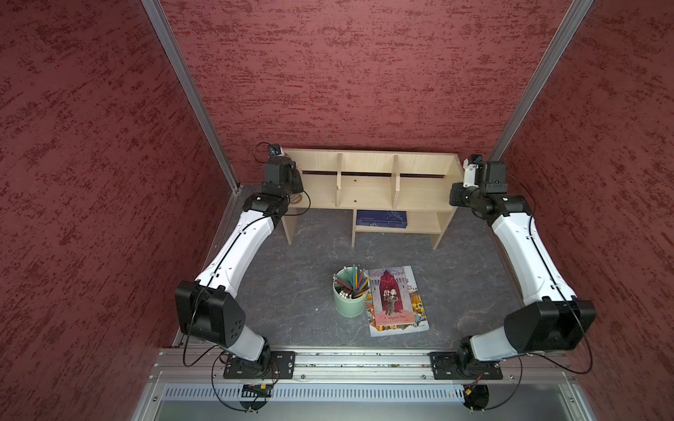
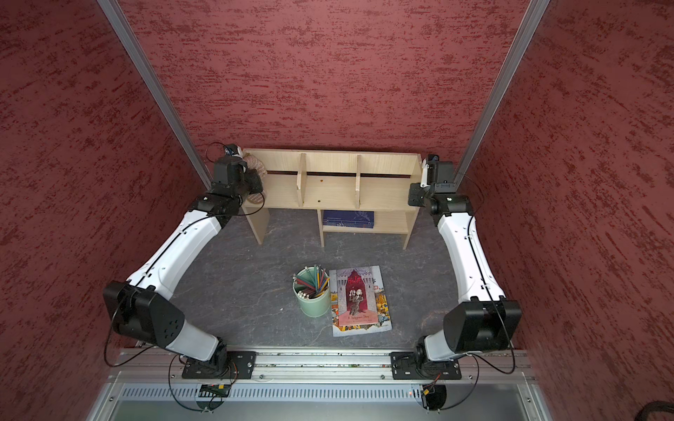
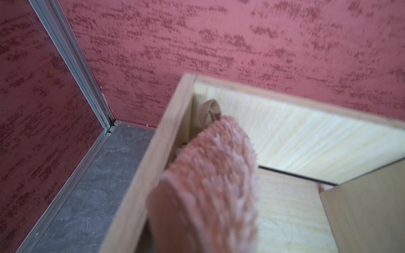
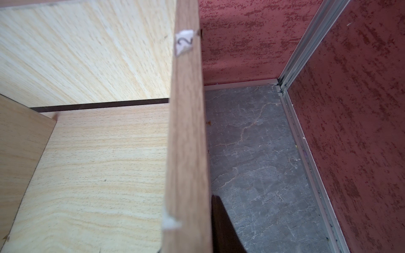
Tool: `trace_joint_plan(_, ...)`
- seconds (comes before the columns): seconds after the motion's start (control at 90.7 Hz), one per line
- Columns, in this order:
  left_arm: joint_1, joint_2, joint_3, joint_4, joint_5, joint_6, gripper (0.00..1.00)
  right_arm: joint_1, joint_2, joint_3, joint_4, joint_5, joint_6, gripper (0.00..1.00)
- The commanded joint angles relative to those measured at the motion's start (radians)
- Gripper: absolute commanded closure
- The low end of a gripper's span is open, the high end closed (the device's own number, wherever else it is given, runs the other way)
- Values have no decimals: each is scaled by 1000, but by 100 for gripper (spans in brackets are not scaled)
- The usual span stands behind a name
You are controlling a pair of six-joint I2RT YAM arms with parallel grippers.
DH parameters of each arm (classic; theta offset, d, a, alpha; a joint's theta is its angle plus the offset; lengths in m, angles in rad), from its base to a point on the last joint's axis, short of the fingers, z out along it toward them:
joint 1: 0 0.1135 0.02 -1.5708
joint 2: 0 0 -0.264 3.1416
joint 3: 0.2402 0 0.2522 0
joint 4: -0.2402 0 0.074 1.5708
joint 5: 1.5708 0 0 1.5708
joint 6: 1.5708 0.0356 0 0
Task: Wipe the bookshelf clean with a cloth
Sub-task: Wipe the dust from the shelf.
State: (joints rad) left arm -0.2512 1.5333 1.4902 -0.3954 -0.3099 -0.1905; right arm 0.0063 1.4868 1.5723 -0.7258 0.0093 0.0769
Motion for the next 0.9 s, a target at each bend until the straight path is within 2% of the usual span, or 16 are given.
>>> trace_joint_plan(0.0,-50,-19,-41,-10,27,35,100,-14,-4,26,35,-66,102,100)
trace_joint_plan(0.231,-160,8,-66,3,88,16,100,-19,-6,24,32,-63,104,100)
trace_joint_plan(0.474,-165,96,78,32,210,-7,100,-19,-8,14,37,-71,109,100)
trace_joint_plan(0.65,-117,146,216,5,183,0,100,-19,-12,9,39,-71,106,100)
trace_joint_plan(0.893,3,110,221,-41,94,4,100,-19,-22,1,45,-71,102,100)
